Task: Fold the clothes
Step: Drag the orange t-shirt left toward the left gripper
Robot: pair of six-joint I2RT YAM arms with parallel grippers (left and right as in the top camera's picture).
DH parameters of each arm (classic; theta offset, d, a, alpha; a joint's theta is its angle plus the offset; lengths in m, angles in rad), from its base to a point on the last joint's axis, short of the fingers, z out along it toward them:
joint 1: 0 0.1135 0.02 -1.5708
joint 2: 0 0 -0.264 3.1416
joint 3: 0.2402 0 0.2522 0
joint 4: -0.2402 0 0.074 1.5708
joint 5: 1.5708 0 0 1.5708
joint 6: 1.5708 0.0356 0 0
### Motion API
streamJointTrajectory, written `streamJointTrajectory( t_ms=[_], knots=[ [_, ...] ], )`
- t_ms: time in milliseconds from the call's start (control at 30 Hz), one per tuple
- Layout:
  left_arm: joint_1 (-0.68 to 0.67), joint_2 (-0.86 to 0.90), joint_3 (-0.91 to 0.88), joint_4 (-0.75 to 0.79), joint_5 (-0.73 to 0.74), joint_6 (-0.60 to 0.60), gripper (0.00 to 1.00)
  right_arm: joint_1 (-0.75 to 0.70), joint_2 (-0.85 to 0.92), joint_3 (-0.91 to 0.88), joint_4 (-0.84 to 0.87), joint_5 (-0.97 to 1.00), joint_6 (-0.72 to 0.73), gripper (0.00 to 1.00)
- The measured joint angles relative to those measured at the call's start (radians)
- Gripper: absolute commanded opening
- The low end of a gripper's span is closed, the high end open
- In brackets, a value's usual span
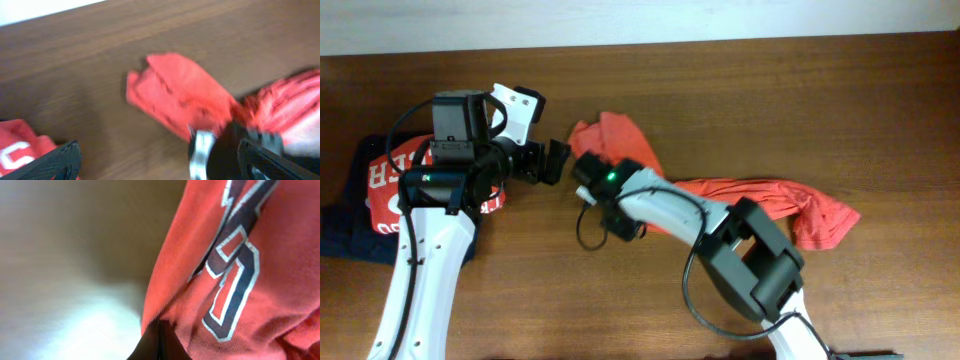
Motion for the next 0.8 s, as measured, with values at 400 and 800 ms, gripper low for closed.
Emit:
streamJointTrajectory(
  t_ms=[400, 800],
  knots=[
    [0.048, 0.000, 0.033, 0.011, -0.104, -0.019, 0.99, 0.142, -0.002, -0.002, -0.047, 0.018, -0.022, 0.11],
    [0.159, 0.000, 0.034, 0.003, -0.050, -0.122, 0.99, -0.077, -0.260, -0.023, -0.052, -0.008, 0.283, 0.88]
  ],
)
